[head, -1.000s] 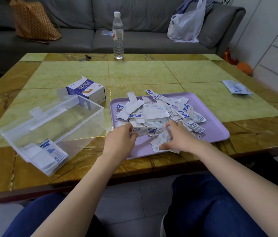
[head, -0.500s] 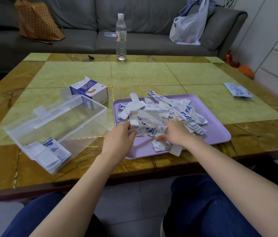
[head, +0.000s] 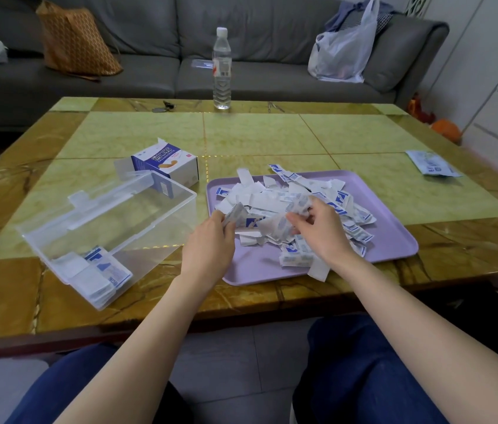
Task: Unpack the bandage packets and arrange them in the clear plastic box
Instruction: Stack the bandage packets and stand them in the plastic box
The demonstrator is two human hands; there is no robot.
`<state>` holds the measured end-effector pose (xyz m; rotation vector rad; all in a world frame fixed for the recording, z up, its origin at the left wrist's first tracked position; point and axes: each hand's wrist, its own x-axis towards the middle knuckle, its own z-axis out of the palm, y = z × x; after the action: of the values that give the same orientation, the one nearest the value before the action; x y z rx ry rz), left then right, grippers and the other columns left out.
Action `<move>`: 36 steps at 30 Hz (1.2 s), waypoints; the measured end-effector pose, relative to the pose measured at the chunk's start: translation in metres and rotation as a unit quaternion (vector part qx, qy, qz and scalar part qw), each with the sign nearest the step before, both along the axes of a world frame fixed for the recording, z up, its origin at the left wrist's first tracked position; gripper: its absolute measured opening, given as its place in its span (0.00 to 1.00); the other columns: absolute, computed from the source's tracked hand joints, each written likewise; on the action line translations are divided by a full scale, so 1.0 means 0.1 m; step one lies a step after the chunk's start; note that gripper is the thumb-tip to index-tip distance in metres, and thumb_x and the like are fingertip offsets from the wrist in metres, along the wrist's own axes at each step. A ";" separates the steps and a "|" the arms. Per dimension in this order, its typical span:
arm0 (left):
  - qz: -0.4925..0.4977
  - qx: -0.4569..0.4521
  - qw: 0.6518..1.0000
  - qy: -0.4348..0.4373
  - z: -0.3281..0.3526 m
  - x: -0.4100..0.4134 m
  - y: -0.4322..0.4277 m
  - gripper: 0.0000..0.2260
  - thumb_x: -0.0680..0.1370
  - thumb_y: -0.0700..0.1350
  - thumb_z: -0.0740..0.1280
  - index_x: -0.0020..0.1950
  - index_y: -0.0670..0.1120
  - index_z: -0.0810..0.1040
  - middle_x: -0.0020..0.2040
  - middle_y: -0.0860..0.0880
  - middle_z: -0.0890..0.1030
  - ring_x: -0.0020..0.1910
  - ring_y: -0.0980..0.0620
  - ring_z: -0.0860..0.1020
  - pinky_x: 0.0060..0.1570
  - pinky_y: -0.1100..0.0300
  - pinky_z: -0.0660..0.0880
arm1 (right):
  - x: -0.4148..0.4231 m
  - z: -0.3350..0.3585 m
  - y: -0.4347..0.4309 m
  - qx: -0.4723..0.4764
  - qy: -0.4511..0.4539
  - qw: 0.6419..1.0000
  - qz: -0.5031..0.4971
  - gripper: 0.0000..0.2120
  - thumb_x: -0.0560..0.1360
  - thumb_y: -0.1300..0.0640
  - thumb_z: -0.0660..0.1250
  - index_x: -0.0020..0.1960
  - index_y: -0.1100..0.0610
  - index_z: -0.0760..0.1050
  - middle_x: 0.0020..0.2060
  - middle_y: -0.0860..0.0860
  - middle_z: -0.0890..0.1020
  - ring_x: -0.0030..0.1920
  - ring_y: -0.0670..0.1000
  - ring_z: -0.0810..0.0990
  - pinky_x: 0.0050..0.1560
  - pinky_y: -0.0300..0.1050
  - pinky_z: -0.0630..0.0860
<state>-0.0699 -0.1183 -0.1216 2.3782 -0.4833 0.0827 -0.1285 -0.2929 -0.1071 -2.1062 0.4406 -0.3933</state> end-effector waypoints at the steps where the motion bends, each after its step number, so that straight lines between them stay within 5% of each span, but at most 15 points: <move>1: -0.005 -0.009 1.000 0.004 0.00 0.00 -0.01 0.10 0.81 0.46 0.56 0.44 0.42 0.67 0.37 0.46 0.73 0.37 0.44 0.71 0.34 0.55 0.64 | -0.01 0.00 0.03 0.021 -0.001 1.000 0.014 0.07 0.75 0.59 0.68 0.46 0.61 0.72 0.38 0.55 0.82 0.38 0.52 0.82 0.44 0.49 0.77; 6: -0.060 -0.091 0.993 0.043 0.01 -0.07 -0.10 0.10 0.81 0.44 0.57 0.40 0.44 0.66 0.34 0.50 0.71 0.35 0.45 0.70 0.34 0.55 0.62 | 0.00 -0.05 0.17 0.085 0.016 0.994 0.071 0.07 0.71 0.61 0.72 0.43 0.54 0.75 0.39 0.49 0.83 0.41 0.49 0.82 0.43 0.41 0.79; 10: -0.087 -0.118 0.988 0.053 0.06 -0.15 -0.16 0.10 0.82 0.43 0.55 0.41 0.47 0.64 0.33 0.56 0.69 0.32 0.58 0.69 0.30 0.69 0.64 | 0.06 -0.07 0.24 0.152 0.012 0.987 0.045 0.10 0.70 0.65 0.73 0.45 0.56 0.74 0.40 0.52 0.82 0.39 0.53 0.82 0.39 0.43 0.82; 18: -0.078 -0.103 0.991 0.019 -0.02 -0.05 -0.14 0.06 0.80 0.42 0.60 0.44 0.45 0.66 0.35 0.50 0.71 0.36 0.47 0.70 0.34 0.55 0.61 | 0.12 -0.08 0.29 0.141 0.010 0.990 0.023 0.10 0.71 0.65 0.71 0.50 0.60 0.74 0.45 0.56 0.83 0.47 0.54 0.82 0.48 0.48 0.80; 24: -0.092 -0.044 0.995 0.020 -0.06 -0.05 -0.17 0.07 0.80 0.45 0.60 0.43 0.45 0.67 0.33 0.53 0.71 0.36 0.46 0.72 0.34 0.55 0.64 | 0.12 -0.09 0.29 0.226 0.001 0.973 0.041 0.21 0.69 0.67 0.73 0.57 0.61 0.66 0.49 0.58 0.82 0.40 0.47 0.80 0.37 0.36 0.80; 29: -0.084 0.054 0.992 -0.080 -0.05 -0.05 -0.13 0.07 0.80 0.46 0.59 0.44 0.46 0.64 0.36 0.50 0.71 0.38 0.41 0.73 0.34 0.55 0.61 | 0.09 -0.17 0.26 -0.029 -0.035 0.998 0.031 0.33 0.67 0.63 0.75 0.67 0.57 0.64 0.59 0.51 0.71 0.58 0.47 0.70 0.55 0.27 0.65; 32: -0.107 0.063 0.985 -0.120 -0.07 -0.05 -0.13 0.06 0.80 0.44 0.59 0.44 0.46 0.66 0.40 0.49 0.73 0.40 0.43 0.73 0.36 0.55 0.64 | 0.04 -0.18 0.24 -0.191 -0.011 0.979 0.070 0.29 0.71 0.61 0.71 0.69 0.54 0.65 0.64 0.51 0.71 0.66 0.50 0.65 0.63 0.36 0.60; 36: -0.147 0.077 0.983 -0.074 -0.12 -0.03 -0.13 0.03 0.79 0.41 0.61 0.51 0.42 0.73 0.47 0.44 0.77 0.47 0.43 0.74 0.43 0.48 0.70 | 0.01 -0.23 0.19 -0.199 0.091 0.970 0.102 0.22 0.75 0.66 0.63 0.68 0.56 0.65 0.62 0.53 0.73 0.64 0.52 0.69 0.63 0.45 0.68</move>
<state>-0.0727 -0.1311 -0.1336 2.4321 -0.9368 0.0908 -0.1272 -0.2743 -0.1304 -2.5646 0.2594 -0.1781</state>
